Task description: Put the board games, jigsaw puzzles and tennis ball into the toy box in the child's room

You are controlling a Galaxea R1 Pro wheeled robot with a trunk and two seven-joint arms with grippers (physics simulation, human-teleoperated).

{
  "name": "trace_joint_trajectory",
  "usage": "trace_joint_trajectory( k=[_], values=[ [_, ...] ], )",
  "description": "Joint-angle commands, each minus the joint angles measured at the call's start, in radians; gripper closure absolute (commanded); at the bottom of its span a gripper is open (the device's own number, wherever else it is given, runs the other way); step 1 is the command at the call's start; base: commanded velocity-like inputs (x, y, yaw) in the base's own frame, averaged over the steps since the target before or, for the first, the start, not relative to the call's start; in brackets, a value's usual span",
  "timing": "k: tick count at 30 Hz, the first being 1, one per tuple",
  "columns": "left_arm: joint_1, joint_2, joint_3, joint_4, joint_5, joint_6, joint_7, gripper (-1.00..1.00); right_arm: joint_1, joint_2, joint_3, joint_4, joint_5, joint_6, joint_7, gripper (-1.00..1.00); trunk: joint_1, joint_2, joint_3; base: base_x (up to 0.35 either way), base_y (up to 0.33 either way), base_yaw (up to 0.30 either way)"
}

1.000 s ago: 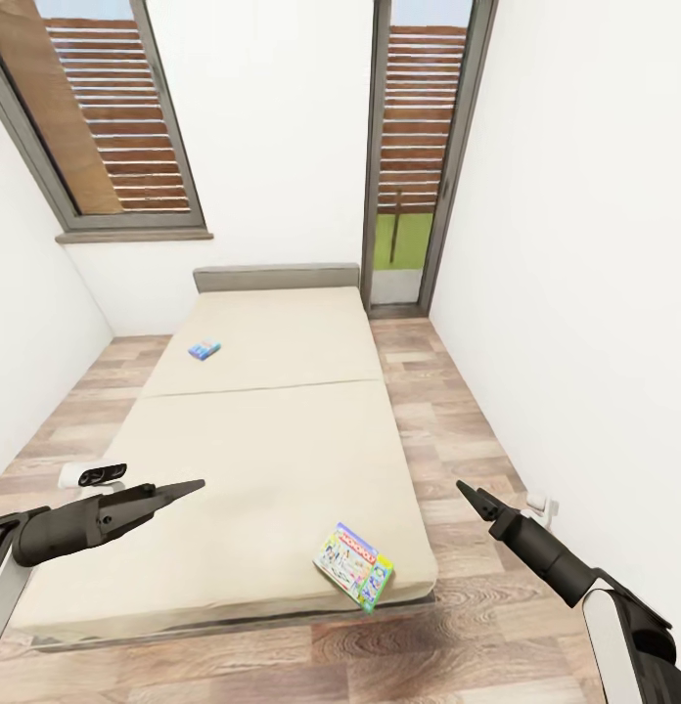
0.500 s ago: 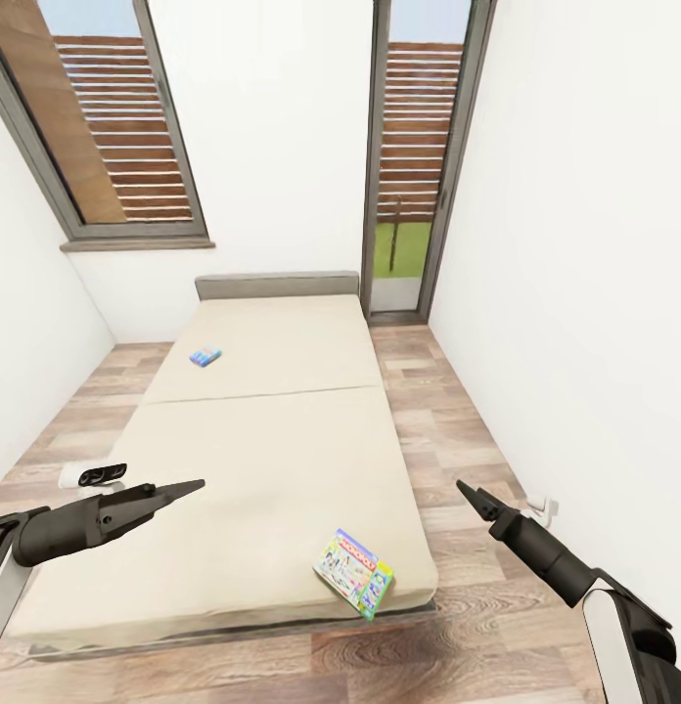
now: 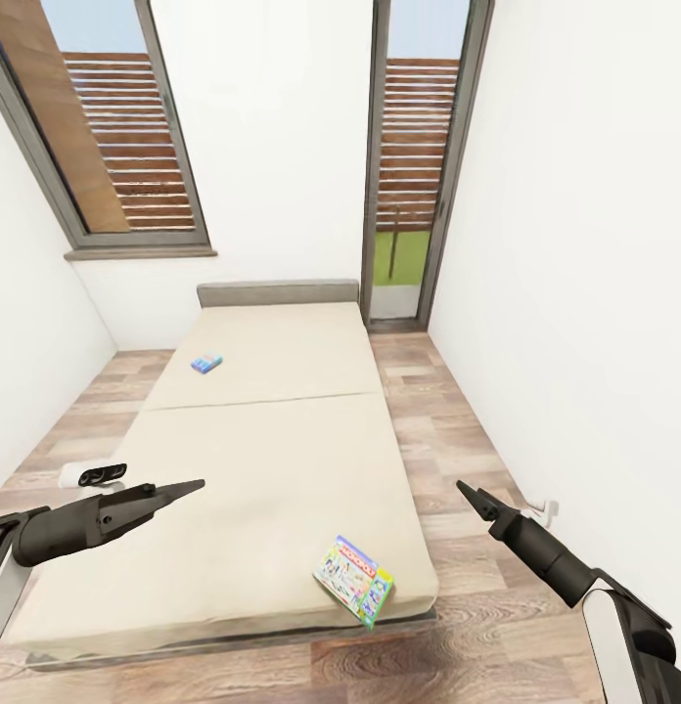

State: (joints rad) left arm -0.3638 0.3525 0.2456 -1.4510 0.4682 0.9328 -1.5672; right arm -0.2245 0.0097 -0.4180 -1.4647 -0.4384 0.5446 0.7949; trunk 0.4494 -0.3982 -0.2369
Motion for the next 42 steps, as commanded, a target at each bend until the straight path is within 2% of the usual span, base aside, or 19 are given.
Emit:
trace_joint_trajectory(
  k=[1,42],
  values=[
    [-0.001,0.0,0.0,0.0,0.0,0.011,-0.004,-1.0,-0.001,0.001,-0.002,0.0,-0.005,0.007,0.002,-1.0,0.001,-0.002,0.0,0.0,0.0,0.0],
    [-0.001,0.0,0.0,0.0,0.0,0.011,0.006,-1.0,-0.001,0.0,-0.002,0.0,-0.005,0.007,0.0,-1.0,0.001,-0.002,0.068,0.0,0.0,0.0]
  ],
)
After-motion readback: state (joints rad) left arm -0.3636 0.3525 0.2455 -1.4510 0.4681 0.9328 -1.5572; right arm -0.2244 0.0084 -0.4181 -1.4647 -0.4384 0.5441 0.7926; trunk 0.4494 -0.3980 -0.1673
